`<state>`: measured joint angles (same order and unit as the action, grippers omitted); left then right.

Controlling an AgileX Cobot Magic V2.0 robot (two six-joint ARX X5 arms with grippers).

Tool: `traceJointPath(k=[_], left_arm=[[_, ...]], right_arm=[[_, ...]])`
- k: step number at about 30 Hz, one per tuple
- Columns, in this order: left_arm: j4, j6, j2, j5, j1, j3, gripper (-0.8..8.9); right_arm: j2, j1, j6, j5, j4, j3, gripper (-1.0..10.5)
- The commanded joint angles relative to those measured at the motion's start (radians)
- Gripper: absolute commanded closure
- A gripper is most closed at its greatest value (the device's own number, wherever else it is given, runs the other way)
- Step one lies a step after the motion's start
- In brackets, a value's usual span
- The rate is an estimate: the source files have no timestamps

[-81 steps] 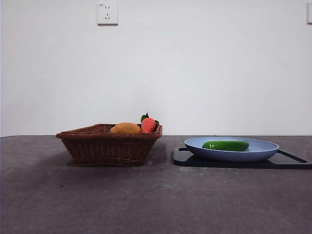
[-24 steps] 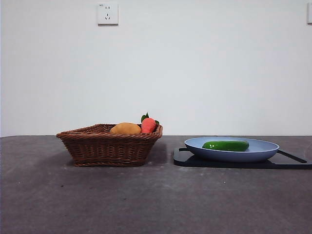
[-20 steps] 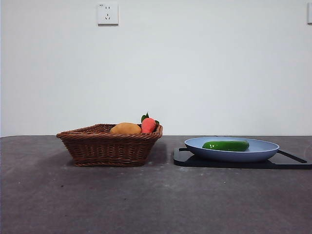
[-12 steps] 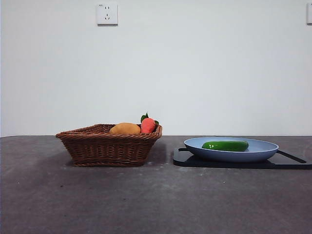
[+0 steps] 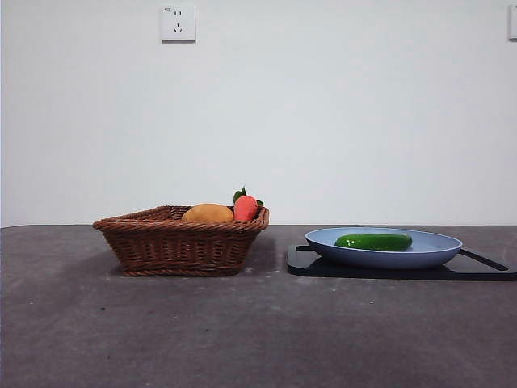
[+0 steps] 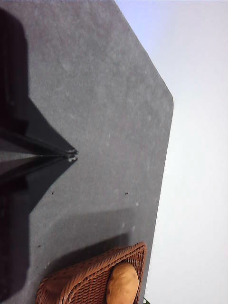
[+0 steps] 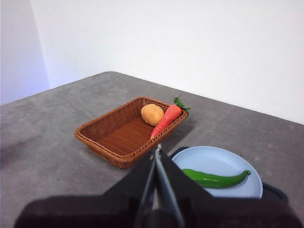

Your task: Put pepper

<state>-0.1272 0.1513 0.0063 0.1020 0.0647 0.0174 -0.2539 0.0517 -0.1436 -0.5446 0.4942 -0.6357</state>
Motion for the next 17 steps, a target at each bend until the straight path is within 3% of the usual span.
traceJointPath(k=[1, 4, 11, 17], left_arm=[[0.007, 0.006, -0.004, -0.001, 0.003, -0.011, 8.05], [0.007, 0.006, -0.004, -0.001, 0.003, -0.011, 8.05], [0.007, 0.006, -0.004, -0.001, 0.003, -0.011, 8.05], [0.007, 0.006, -0.004, -0.001, 0.003, -0.011, 8.05]], right_arm=[[0.053, 0.000, 0.045, 0.005, -0.096, 0.127, 9.4], [0.109, 0.000, 0.080, 0.026, -0.153, 0.233, 9.4], [0.200, 0.003, 0.245, 0.277, -0.418, 0.415, 9.4], [0.209, 0.003, 0.221, 0.343, -0.471, 0.459, 9.4]])
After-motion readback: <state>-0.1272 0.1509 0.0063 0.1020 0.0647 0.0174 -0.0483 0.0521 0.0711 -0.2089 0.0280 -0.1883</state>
